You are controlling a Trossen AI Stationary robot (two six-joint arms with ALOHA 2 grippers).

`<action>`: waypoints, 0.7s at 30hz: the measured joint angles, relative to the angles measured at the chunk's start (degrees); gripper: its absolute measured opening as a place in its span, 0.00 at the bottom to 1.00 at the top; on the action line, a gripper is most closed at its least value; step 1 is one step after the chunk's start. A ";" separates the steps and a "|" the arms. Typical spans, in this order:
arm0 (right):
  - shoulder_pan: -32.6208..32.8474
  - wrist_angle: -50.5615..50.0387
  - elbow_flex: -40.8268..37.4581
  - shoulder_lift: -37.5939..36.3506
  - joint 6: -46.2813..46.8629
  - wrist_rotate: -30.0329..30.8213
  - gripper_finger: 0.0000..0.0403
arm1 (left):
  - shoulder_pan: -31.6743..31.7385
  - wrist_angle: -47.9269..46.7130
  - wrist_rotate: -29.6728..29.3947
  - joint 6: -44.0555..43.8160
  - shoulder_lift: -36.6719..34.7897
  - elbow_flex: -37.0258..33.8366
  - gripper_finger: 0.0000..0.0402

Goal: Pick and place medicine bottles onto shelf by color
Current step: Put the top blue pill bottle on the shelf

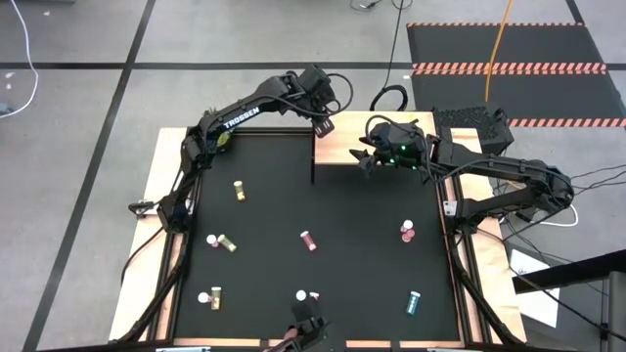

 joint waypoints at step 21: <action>0.02 0.04 0.00 0.00 3.33 -0.07 0.58 | 0.00 0.03 -0.02 0.09 0.00 0.01 0.40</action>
